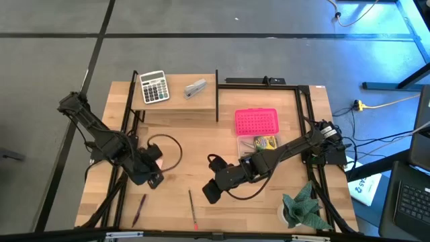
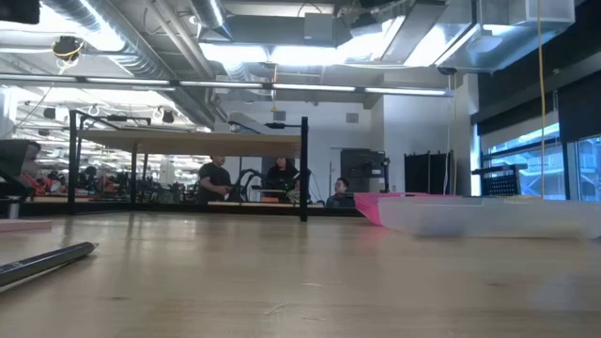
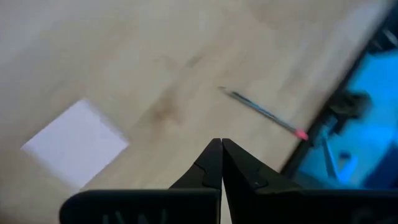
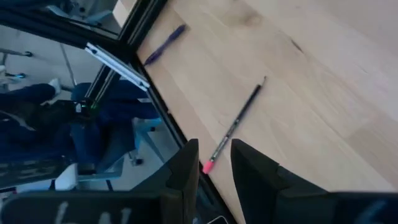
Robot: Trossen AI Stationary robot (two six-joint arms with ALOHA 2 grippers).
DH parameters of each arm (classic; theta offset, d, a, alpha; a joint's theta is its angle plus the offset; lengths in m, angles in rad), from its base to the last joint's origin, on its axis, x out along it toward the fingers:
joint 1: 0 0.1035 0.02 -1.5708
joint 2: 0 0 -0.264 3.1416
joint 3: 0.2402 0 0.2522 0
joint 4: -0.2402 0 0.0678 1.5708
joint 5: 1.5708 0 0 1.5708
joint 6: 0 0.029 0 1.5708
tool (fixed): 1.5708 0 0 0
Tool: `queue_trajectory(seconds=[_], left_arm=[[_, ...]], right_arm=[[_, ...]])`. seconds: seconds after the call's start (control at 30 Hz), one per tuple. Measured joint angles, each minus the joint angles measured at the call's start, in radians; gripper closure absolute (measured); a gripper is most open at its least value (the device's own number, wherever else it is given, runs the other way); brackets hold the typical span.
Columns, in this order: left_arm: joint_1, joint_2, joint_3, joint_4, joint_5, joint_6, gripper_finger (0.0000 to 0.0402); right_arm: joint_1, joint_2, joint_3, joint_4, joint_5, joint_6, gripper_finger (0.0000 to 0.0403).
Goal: Pack school essentials
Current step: Put the pink pencil into the pink supply box
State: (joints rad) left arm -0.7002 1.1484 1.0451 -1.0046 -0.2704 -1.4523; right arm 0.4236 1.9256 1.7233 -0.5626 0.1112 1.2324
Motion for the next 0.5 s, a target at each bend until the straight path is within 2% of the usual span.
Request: queue_trajectory(seconds=[0.2, 0.5], left_arm=[[-0.057, 0.076, 0.0, 0.197, 0.001, 0.29, 0.0401], [-0.107, 0.246, 0.0, 0.348, 0.003, 0.53, 0.0401]], right_arm=[[0.0, 0.003, 0.0, -0.02, 0.0, -0.002, 0.0307], [0.0, 0.003, 0.0, -0.072, -0.015, -0.002, 0.0307]])
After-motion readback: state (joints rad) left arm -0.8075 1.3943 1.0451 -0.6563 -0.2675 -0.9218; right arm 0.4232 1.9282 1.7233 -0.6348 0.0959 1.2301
